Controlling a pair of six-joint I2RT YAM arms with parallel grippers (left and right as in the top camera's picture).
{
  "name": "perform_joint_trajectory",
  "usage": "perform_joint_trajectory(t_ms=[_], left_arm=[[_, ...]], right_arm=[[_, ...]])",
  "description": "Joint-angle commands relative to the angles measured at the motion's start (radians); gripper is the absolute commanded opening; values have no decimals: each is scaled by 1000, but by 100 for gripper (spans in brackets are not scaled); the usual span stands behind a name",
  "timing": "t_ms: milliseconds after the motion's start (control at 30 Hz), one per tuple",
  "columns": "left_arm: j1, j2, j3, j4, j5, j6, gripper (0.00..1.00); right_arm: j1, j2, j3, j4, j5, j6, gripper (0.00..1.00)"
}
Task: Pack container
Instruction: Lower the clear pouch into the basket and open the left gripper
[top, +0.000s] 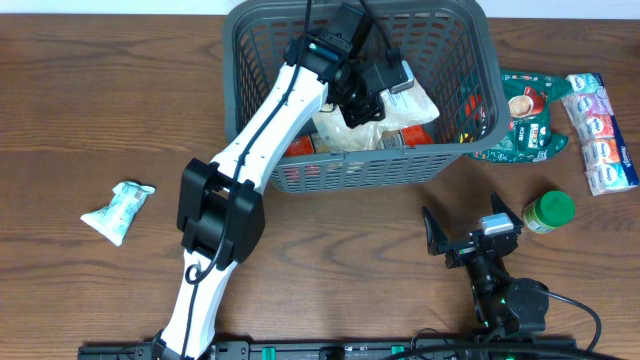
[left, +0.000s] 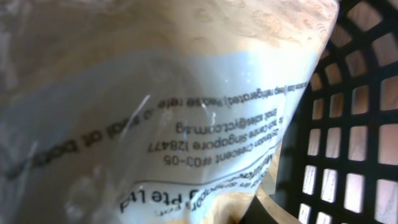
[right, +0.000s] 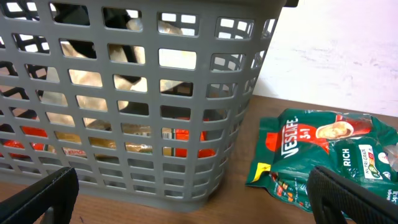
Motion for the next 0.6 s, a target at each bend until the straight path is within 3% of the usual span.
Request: perform_joint_trajectory(t_ms=[0,33,400,567], left_arm=[[5,-5,2,-5,-53,12,82],[5,-6,2,-6,-69,5,98],[18,-119,16,66,-94,-22,98],[73,-294,16,150,-103,-144,98]], right_arm=[[8,-6,-4,-1,0,9,99],[8,-6,-4,-1,0,9,99],[8,-6,-4,-1,0,9,99],[8,-6,-4,-1,0,9,99]])
